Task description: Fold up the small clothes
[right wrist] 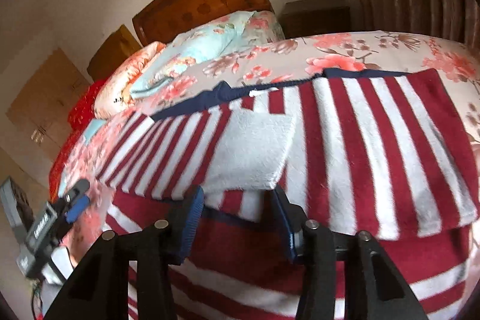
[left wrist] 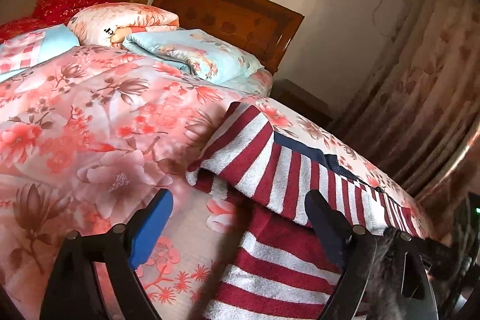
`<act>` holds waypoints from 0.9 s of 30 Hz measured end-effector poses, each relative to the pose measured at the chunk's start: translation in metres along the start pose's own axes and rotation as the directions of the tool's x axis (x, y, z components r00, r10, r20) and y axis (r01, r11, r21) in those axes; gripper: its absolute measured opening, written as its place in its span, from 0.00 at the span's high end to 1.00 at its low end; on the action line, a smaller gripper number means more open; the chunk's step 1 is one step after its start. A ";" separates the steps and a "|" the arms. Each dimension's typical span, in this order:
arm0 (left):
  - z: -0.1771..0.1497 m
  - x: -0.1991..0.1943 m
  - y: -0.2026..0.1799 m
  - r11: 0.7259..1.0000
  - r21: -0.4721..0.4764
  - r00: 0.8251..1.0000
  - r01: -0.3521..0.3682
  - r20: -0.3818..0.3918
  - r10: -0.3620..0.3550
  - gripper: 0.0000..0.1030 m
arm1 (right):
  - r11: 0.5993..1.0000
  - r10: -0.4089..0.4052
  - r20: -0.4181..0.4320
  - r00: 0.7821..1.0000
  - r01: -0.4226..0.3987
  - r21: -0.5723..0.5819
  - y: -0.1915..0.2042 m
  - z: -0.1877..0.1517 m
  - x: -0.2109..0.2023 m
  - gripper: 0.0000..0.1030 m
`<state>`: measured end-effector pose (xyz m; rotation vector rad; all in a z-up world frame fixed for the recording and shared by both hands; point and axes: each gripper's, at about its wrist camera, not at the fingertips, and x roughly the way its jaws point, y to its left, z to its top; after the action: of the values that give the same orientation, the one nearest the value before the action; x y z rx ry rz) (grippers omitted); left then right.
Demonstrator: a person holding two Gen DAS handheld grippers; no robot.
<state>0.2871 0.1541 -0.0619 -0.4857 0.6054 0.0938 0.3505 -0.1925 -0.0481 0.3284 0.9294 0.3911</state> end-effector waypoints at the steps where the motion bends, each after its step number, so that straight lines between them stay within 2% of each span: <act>1: 0.000 0.000 0.000 1.000 0.000 1.000 0.009 0.001 -0.009 0.00 | 1.000 0.015 0.003 1.000 -0.015 0.015 0.000 0.003 0.003 0.56; 3: -0.001 -0.001 -0.002 1.000 0.009 1.000 0.023 0.001 -0.023 0.00 | 0.998 0.033 0.000 0.999 -0.033 0.057 -0.001 0.008 0.011 0.60; 5: -0.001 -0.002 -0.007 0.999 0.036 0.999 0.036 0.001 -0.036 0.00 | 0.996 0.026 -0.004 1.000 -0.025 0.082 -0.002 0.009 0.019 0.75; 8: -0.002 -0.002 -0.013 0.997 0.064 0.999 0.038 -0.007 -0.037 0.00 | 0.993 0.036 0.020 0.999 -0.038 0.113 -0.004 0.012 0.020 0.91; 11: -0.002 0.000 -0.011 0.998 0.048 0.999 0.032 -0.017 -0.031 0.00 | 0.996 0.048 0.083 0.995 -0.055 0.077 0.007 0.018 0.005 0.93; 14: -0.002 0.000 -0.011 0.999 0.047 0.999 0.029 -0.018 -0.028 0.00 | 0.996 0.086 0.180 0.980 -0.086 -0.008 0.031 0.028 -0.025 0.93; 17: -0.003 -0.001 -0.011 0.999 0.045 0.999 0.028 -0.017 -0.027 0.00 | 0.996 0.088 0.250 0.964 -0.078 -0.049 0.037 0.036 -0.052 0.93; 20: -0.003 0.000 -0.011 0.999 0.042 0.999 0.028 -0.017 -0.027 0.00 | 0.999 0.037 0.319 0.947 -0.022 -0.050 0.020 0.033 -0.078 0.93; 22: -0.003 0.000 -0.011 0.999 0.044 0.999 0.029 -0.020 -0.028 0.00 | 1.000 -0.020 0.339 0.941 0.026 -0.014 -0.004 0.027 -0.092 0.93; 25: -0.003 0.000 -0.011 0.999 0.045 0.999 0.029 -0.024 -0.028 0.00 | 0.995 -0.097 0.322 0.942 0.085 0.052 -0.041 0.019 -0.096 0.93; 27: -0.003 0.001 -0.011 0.999 0.045 0.999 0.027 -0.026 -0.026 0.00 | 0.993 -0.113 0.285 0.952 0.094 0.077 -0.060 0.014 -0.088 0.93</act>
<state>0.2887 0.1426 -0.0595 -0.4513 0.6244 0.0491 0.3259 -0.2872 -0.0037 0.3814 0.6691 0.2100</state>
